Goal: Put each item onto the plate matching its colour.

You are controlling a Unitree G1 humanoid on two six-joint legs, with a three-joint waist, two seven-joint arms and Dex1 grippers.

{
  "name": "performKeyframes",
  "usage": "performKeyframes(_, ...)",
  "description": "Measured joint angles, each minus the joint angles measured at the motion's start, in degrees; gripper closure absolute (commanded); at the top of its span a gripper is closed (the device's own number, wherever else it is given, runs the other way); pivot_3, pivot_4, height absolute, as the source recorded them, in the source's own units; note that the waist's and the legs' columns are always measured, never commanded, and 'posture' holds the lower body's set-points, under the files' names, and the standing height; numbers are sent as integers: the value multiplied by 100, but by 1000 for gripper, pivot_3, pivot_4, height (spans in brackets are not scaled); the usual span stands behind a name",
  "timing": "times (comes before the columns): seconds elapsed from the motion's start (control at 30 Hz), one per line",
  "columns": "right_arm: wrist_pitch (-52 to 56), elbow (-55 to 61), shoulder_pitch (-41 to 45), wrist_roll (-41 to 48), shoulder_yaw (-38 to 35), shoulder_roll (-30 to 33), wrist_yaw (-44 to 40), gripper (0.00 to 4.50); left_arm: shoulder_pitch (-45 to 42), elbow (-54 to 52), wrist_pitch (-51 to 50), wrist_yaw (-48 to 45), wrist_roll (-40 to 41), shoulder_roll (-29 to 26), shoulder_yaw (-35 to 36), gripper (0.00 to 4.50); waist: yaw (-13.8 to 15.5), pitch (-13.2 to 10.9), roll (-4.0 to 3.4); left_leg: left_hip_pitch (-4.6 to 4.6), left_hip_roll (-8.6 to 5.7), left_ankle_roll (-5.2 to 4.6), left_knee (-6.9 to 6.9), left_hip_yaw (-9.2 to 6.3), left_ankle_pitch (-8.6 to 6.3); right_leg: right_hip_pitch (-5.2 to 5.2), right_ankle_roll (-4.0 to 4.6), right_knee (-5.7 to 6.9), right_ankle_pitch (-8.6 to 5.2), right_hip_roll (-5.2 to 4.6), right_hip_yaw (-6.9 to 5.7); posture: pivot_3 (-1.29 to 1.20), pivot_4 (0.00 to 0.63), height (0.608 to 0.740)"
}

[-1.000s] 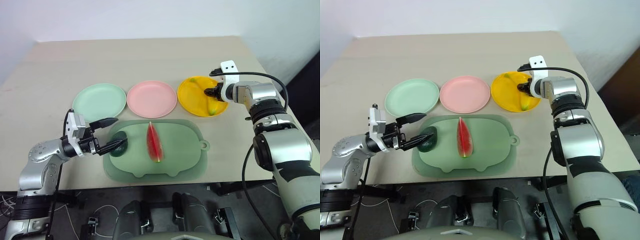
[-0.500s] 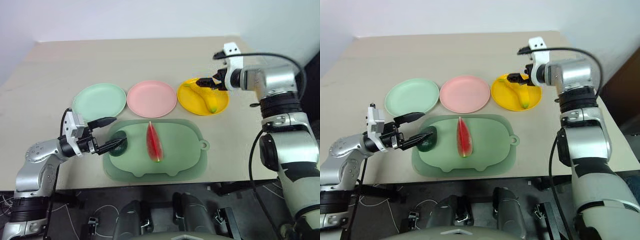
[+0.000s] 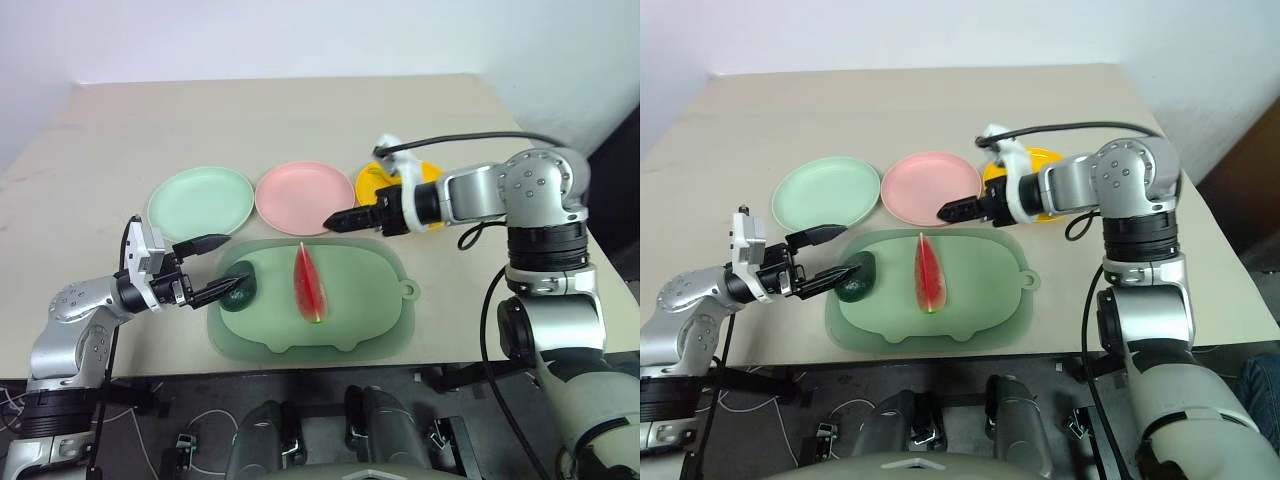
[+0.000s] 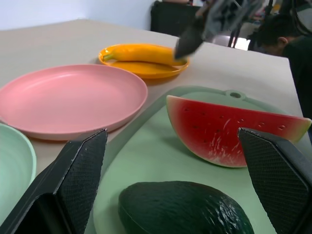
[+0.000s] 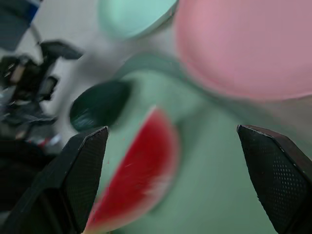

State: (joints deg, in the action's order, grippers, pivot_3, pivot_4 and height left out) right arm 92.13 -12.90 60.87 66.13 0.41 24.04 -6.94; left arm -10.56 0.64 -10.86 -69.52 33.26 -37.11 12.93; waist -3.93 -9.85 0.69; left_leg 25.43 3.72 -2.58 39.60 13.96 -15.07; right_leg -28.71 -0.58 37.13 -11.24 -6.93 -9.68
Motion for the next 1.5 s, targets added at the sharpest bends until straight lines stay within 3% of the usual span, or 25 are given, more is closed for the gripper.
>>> performKeyframes(0.13, 0, -548, 17, 1459, 157, -157, 1528, 22, -70, 76, 16, -38, -1, -1, -22, 0, 1, 0, 1, -4, 0, -1, 0, 1, 0, 7, -2, -1, 1, 4, 0, 0, 150, 696)
performKeyframes(0.37, -47, -1389, 192, 3170, 713, -642, 3611, 22, -121, 132, 15, -82, -4, -7, -49, 0, 14, 0, 1, -5, 0, -3, 2, 1, 1, 13, -4, -1, 1, 10, 1, 0, 150, 696)
performKeyframes(0.5, -630, -1453, 153, 4157, 1077, -768, 4910, 22, -127, 159, 15, -95, -9, -20, -50, 0, 9, 1, 2, -7, 1, -3, 5, -1, 1, 17, -4, -1, 2, 12, 0, 0, 150, 696)
performKeyframes(0.77, -1145, -1446, -23, 4546, 1121, -1259, 6517, 22, -190, 178, 14, -126, -18, -44, -53, 0, 21, 2, 3, -7, 1, -4, 6, 0, 1, 20, -5, 0, 2, 16, 0, 0, 150, 696)
performKeyframes(0.87, -1093, -1417, -82, 4551, 1159, -1310, 6629, 22, -206, 186, 13, -126, -23, -45, -68, 0, 9, 1, 2, -7, 1, -4, 6, -1, 1, 19, -5, 0, 1, 17, 1, 0, 150, 696)
performKeyframes(0.97, -874, -1201, -9, 4551, 1488, -904, 6546, 22, -207, 188, 13, -126, -23, -46, -72, 0, 18, 1, 2, -7, 1, -6, 6, 0, 0, 19, -5, -3, 1, 15, 1, 0, 150, 696)
performKeyframes(1.23, -484, -646, 204, 4461, 2239, -266, 5477, 22, -331, 187, 10, -44, -28, -39, -98, 0, 5, 2, 2, -8, 3, -7, 6, -2, -1, 18, -6, -4, 1, 15, 2, 0, 150, 696)
performKeyframes(1.5, -695, -780, 262, 4421, 2587, -236, 5167, 22, -343, 168, -18, 61, -28, -6, -203, 0, 20, 2, 3, -7, 2, -7, 6, 0, -1, 19, -6, -4, 1, 14, 2, 0, 150, 696)
